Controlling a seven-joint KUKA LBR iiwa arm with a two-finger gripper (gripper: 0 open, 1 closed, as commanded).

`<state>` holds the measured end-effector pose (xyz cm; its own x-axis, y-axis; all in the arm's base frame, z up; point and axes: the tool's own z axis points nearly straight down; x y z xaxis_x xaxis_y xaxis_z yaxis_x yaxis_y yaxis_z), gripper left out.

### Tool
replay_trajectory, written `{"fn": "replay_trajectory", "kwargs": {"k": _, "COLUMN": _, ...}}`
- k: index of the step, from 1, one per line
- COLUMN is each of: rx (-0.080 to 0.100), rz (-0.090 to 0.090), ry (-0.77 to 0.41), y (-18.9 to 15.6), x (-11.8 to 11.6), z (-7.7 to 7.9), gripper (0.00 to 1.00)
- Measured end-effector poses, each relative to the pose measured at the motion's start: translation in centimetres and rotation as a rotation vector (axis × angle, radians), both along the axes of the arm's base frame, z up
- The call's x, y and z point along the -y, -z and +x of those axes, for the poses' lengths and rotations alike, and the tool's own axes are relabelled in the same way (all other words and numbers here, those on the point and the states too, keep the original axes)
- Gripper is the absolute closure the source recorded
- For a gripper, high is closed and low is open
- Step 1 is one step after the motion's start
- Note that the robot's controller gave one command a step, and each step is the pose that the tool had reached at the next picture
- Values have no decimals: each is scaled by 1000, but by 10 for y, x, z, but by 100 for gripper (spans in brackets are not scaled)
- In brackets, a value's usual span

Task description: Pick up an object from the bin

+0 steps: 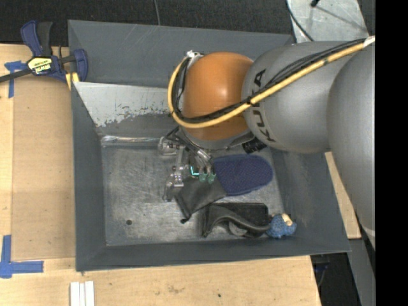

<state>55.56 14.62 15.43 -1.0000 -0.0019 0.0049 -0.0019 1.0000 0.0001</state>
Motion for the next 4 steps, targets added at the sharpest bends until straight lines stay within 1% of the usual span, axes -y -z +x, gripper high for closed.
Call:
{"fn": "replay_trajectory", "kwargs": {"k": 1, "rx": 4, "rz": -2, "ry": -168, "y": 32, "x": 67, "z": -23, "gripper": 0}}
{"fn": "replay_trajectory", "kwargs": {"k": 2, "rx": 19, "rz": 7, "ry": -38, "y": 81, "x": 90, "z": -54, "gripper": 0}}
{"fn": "replay_trajectory", "kwargs": {"k": 3, "rx": 37, "rz": 5, "ry": -35, "y": 77, "x": 92, "z": -49, "gripper": 100}}
{"fn": "replay_trajectory", "kwargs": {"k": 4, "rx": 16, "rz": -1, "ry": -254, "y": -114, "x": 134, "z": -61, "gripper": 100}}
